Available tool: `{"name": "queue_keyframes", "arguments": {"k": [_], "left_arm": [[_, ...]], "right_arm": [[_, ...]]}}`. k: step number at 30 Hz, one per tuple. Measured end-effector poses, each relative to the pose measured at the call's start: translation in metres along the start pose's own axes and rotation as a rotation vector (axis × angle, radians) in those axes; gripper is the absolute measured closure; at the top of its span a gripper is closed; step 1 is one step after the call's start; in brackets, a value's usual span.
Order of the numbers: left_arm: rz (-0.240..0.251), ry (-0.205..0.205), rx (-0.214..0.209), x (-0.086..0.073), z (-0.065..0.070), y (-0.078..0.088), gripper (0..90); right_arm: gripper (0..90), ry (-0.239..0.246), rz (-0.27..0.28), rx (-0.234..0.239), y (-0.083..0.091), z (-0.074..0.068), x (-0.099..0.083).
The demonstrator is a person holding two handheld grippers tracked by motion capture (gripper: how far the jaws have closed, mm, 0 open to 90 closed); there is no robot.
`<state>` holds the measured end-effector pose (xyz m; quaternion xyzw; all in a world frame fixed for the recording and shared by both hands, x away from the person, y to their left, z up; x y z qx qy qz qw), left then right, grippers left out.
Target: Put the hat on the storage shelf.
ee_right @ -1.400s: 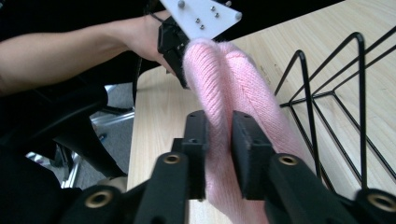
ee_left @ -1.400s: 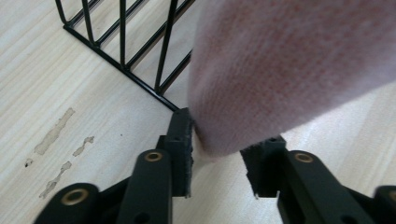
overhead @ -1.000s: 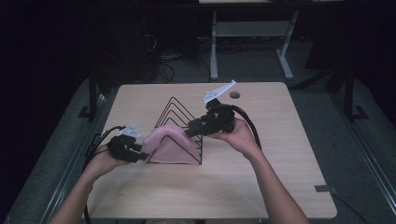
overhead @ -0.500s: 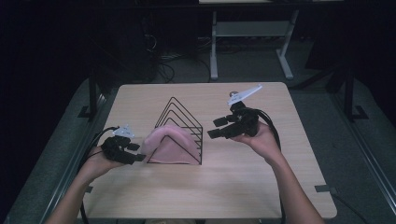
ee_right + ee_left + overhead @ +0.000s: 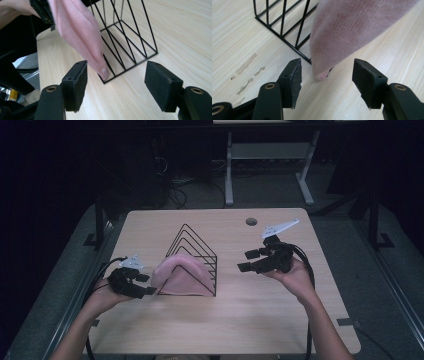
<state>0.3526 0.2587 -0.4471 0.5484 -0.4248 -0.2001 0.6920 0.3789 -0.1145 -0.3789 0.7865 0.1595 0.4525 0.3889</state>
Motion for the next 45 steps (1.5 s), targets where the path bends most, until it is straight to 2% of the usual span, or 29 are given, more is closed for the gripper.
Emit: {"name": "queue_keyframes", "arguments": {"k": [7, 31, 41, 45], "left_arm": [[0.007, 0.007, -0.002, -0.001, 0.002, 0.001, 39.3], [0.022, 0.012, -0.014, -0.008, 0.011, 0.003, 36.0], [0.038, 0.029, -0.023, -0.011, 0.014, 0.001, 35.3], [0.037, 0.039, -0.022, -0.013, 0.015, 0.003, 34.4]], "right_arm": [[33.0, -0.036, -0.016, -0.015, 0.001, 0.007, -0.02], [30.8, -0.149, 0.0, -0.075, 0.016, 0.025, -0.095], [30.1, -0.183, -0.02, -0.087, 0.019, 0.025, -0.124], [29.6, -0.197, -0.017, -0.078, 0.017, 0.023, -0.137]]}}
Point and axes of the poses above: each handheld gripper's, and its own axes: y roughly backward along the jaws, x roughly out of its top, z roughly to its right, the point moved 6 cm from there along -y, roughly forward along the jaws, and after that the axes turned 14 degrees about -z, right-handed, at the moved point
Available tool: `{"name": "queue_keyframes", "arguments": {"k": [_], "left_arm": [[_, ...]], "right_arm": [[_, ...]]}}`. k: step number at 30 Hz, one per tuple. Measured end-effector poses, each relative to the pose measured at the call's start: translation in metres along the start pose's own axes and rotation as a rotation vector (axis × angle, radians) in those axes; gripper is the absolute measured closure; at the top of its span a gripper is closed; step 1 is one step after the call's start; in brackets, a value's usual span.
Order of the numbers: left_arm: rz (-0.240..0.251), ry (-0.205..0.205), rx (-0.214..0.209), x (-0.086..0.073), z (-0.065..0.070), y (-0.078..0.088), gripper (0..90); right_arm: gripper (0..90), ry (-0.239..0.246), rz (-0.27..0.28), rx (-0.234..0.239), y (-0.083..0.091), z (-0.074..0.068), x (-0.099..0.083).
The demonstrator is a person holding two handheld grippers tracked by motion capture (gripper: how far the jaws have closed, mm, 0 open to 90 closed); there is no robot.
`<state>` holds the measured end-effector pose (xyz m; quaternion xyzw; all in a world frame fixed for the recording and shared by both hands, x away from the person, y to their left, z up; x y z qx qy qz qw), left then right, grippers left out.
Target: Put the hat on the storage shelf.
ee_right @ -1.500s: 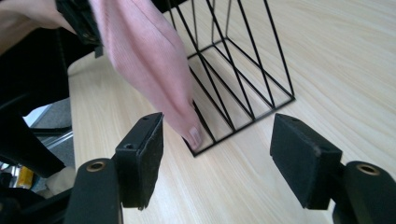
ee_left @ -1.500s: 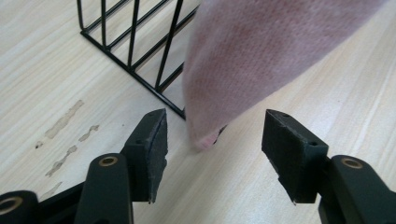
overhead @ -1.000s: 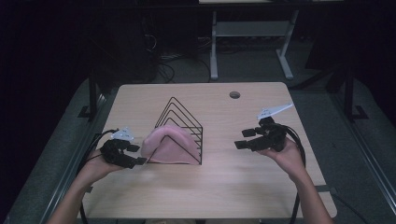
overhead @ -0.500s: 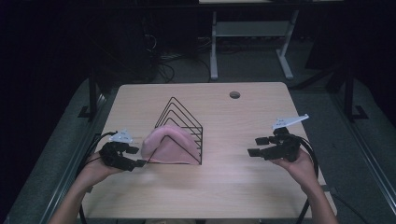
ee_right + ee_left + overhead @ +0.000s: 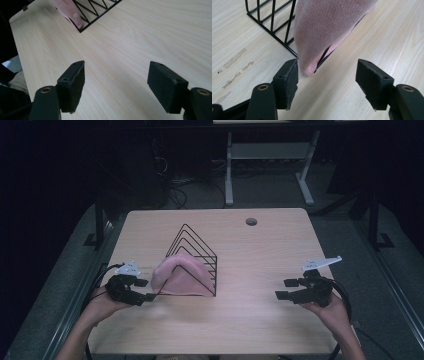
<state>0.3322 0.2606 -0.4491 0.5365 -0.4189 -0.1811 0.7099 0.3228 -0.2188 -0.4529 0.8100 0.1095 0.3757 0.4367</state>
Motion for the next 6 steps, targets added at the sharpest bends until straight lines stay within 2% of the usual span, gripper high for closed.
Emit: {"name": "queue_keyframes", "arguments": {"k": [2, 6], "left_arm": [[0.0, 0.004, 0.014, -0.002, 0.002, 0.001, 34.2], [0.042, 0.033, 0.009, -0.005, 0.013, 0.0, 32.6]], "right_arm": [[28.8, -0.016, 0.005, 0.008, -0.002, -0.001, -0.008], [27.6, -0.02, 0.038, 0.009, -0.006, -0.009, -0.027]]}}
Point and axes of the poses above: each handheld gripper's, and its own axes: y roughly backward along the jaws, x roughly out of its top, z roughly to its right, the point moved 6 cm from there along -y, roughly forward along the jaws, and after that the axes turned 14 degrees about -z, right-handed, at the moved point
